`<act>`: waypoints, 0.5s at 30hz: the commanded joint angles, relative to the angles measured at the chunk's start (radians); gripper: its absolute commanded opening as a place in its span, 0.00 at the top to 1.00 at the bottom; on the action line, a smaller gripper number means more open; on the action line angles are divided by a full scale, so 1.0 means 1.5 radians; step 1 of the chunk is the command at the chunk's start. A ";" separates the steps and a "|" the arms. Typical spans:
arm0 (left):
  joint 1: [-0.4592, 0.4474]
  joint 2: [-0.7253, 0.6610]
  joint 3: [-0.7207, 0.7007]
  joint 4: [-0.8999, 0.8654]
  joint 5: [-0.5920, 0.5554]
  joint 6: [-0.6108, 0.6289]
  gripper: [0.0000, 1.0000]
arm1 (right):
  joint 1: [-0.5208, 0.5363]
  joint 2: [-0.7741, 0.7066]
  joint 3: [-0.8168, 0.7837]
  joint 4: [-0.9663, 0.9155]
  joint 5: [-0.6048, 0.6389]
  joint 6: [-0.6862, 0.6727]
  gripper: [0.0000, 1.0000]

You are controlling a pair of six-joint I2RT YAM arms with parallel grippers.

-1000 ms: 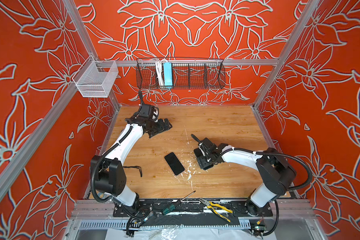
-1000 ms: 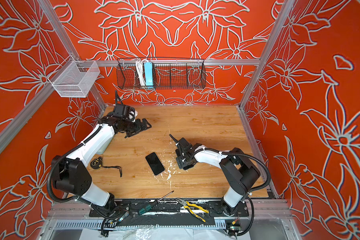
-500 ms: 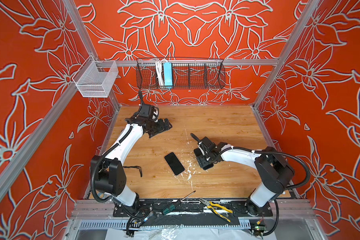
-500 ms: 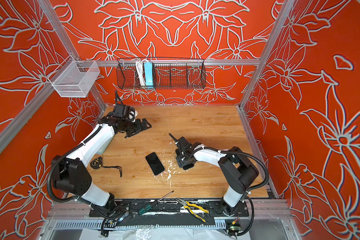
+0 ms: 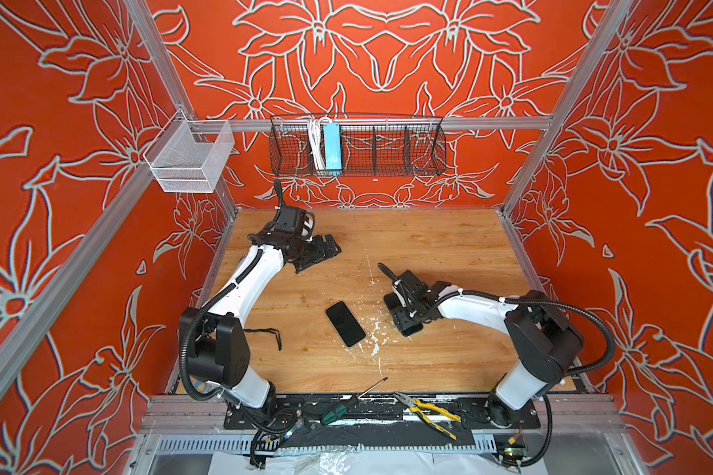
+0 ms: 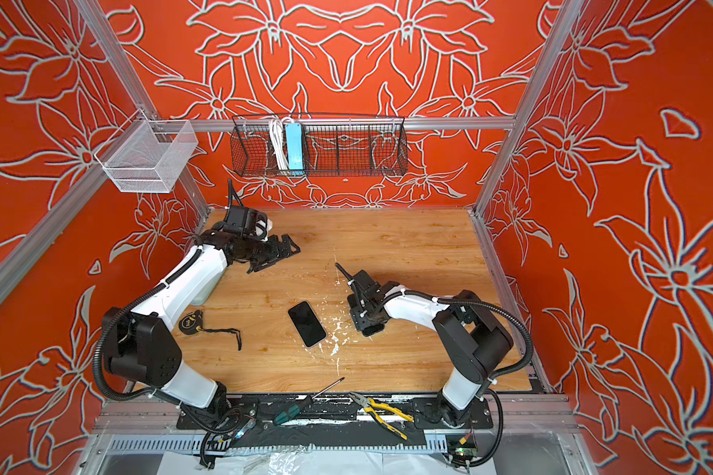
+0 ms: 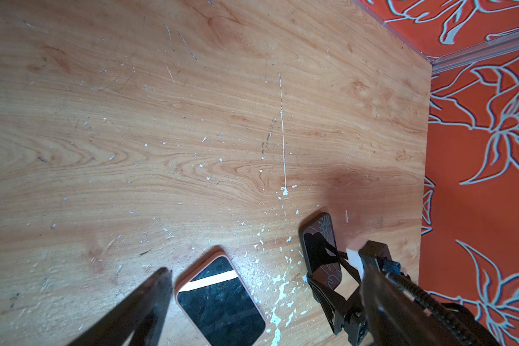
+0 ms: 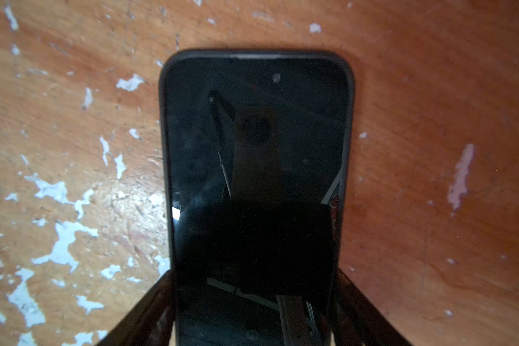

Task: Take the phone out of the phone case
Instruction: Pick up the phone from the center of the table.

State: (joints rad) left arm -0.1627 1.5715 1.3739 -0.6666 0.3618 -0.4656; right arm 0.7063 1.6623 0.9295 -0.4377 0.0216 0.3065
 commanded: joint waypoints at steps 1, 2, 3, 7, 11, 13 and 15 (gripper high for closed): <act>0.002 -0.010 -0.007 0.007 0.012 -0.003 0.03 | 0.000 -0.018 -0.012 -0.015 -0.015 0.010 0.49; 0.001 -0.009 -0.007 0.006 0.013 -0.003 0.03 | 0.000 -0.020 -0.013 -0.015 -0.014 0.011 0.50; 0.001 -0.009 -0.006 0.006 0.013 -0.003 0.03 | 0.000 -0.022 -0.013 -0.015 -0.014 0.011 0.49; -0.008 -0.011 -0.008 0.005 0.003 -0.008 0.03 | 0.001 -0.030 -0.013 -0.015 -0.020 0.014 0.50; -0.016 -0.015 -0.045 0.050 0.073 -0.080 0.03 | 0.000 -0.039 -0.003 -0.021 -0.028 0.010 0.50; -0.029 -0.021 -0.072 0.086 0.095 -0.108 0.03 | 0.000 -0.045 0.001 -0.025 -0.028 0.006 0.50; -0.051 -0.029 -0.086 0.101 0.093 -0.119 0.03 | 0.000 -0.048 0.006 -0.028 -0.033 0.004 0.50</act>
State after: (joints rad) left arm -0.2024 1.5627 1.2709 -0.5758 0.4461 -0.5743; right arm 0.7063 1.6287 0.9180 -0.4625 -0.0116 0.3119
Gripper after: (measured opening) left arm 0.970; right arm 0.747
